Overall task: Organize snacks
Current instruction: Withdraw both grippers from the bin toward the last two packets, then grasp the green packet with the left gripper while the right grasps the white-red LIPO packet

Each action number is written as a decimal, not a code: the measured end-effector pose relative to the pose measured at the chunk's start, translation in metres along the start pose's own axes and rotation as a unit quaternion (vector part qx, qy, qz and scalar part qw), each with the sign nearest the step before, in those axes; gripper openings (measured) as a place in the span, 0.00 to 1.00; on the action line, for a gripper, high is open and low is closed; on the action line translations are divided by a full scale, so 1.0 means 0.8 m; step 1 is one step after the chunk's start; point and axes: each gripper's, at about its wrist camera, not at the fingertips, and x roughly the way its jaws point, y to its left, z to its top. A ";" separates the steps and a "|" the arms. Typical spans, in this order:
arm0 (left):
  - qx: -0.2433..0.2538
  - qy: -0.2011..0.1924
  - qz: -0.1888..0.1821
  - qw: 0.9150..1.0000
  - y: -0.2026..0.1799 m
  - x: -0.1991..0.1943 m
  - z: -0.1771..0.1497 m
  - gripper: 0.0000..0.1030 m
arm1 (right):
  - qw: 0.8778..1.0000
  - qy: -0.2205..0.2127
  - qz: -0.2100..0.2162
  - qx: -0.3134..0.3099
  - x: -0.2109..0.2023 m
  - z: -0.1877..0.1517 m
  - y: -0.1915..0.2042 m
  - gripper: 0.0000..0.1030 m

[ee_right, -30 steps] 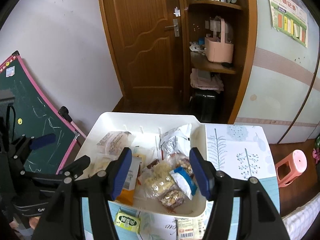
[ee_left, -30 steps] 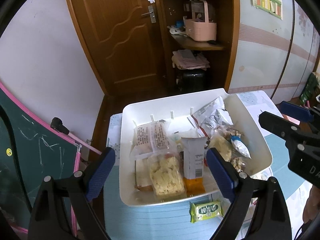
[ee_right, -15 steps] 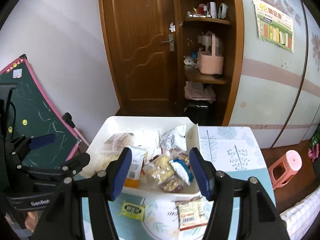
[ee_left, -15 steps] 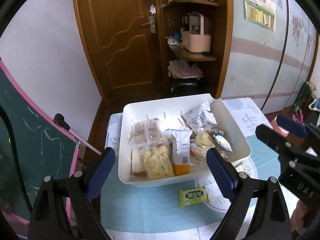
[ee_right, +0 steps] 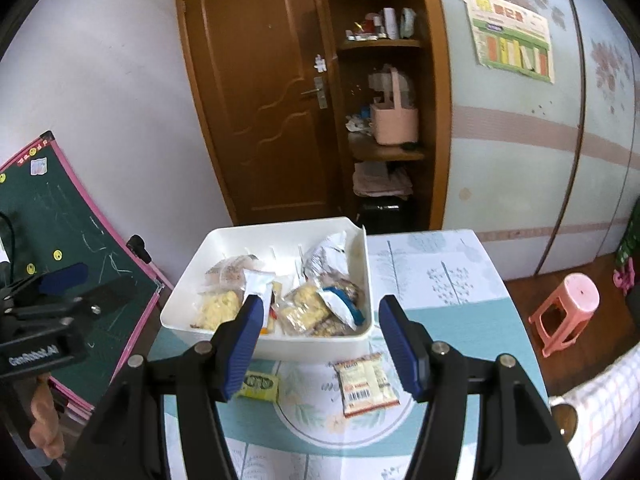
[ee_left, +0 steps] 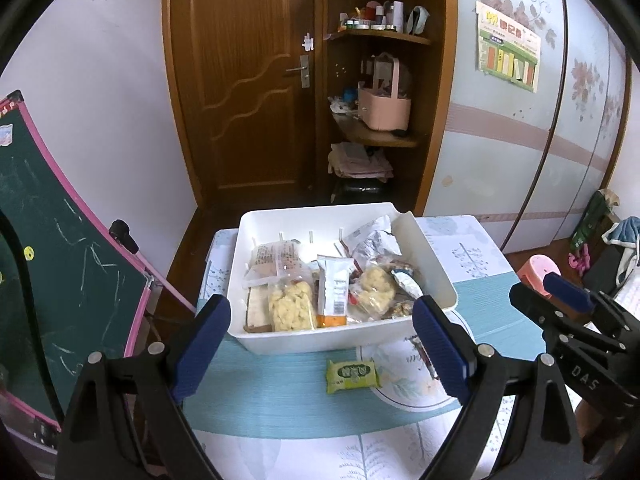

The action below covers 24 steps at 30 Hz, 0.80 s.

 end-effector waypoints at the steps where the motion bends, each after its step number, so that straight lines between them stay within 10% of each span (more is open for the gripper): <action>1: 0.000 0.000 0.000 1.000 -0.002 -0.002 -0.004 0.89 | 1.000 0.002 -0.002 0.003 -0.001 -0.003 -0.003 0.59; 24: 0.004 0.122 0.010 0.993 -0.045 0.132 -0.118 0.89 | 0.994 0.099 -0.054 0.004 0.078 -0.105 -0.070 0.65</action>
